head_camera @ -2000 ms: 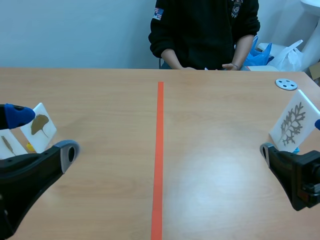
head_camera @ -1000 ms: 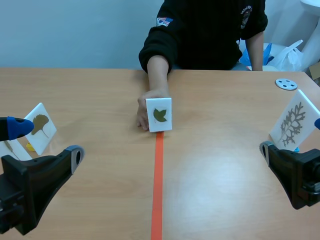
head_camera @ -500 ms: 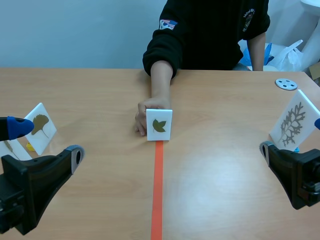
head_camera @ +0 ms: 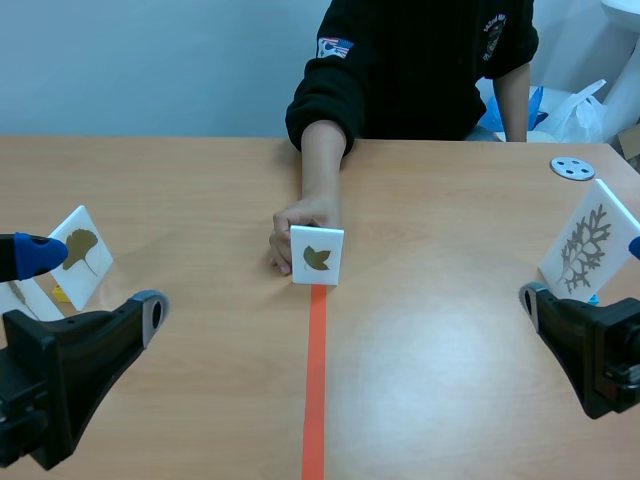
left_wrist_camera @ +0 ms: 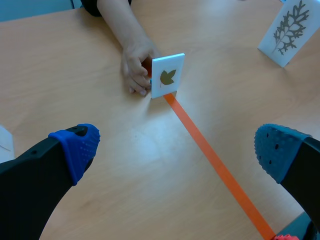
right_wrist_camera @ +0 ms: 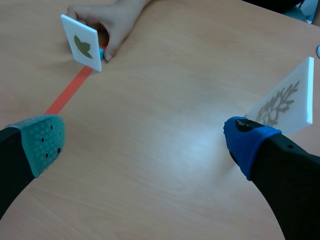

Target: Sort the leaf by its shape. The table is split by an orange tape line. A compound leaf with several leaflets goes to the left side, a simple leaf with one blade goes to the right side. Return to the home posture when a red brick is placed on the table.

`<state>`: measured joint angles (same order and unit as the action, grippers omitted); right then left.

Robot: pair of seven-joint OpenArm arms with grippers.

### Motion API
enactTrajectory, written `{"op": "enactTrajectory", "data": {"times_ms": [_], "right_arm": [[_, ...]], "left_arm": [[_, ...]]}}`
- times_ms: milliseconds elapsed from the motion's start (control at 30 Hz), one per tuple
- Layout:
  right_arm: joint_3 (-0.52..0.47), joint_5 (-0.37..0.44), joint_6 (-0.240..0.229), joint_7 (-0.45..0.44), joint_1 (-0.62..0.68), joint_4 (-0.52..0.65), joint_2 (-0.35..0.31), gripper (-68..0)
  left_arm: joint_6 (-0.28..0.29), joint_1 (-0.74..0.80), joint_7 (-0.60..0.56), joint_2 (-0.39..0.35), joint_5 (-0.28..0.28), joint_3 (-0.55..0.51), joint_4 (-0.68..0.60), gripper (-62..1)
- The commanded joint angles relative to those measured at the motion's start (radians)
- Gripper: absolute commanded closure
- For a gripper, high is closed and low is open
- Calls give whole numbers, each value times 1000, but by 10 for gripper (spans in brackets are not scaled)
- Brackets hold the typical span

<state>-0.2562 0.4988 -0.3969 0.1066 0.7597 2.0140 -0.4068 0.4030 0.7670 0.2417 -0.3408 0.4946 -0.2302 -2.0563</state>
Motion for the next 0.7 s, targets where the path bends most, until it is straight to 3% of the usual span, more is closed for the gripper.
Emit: {"op": "enactTrajectory", "data": {"times_ms": [0, 667], "right_arm": [[-13, 10, 5, -20, -10, 18, 0, -679], [-13, 10, 5, -24, -9, 18, 0, -679]], "left_arm": [[3, -3, -17, -3, 10, 0, -3, -623], [3, -13, -21, -3, 9, 37, -1, -623]]}}
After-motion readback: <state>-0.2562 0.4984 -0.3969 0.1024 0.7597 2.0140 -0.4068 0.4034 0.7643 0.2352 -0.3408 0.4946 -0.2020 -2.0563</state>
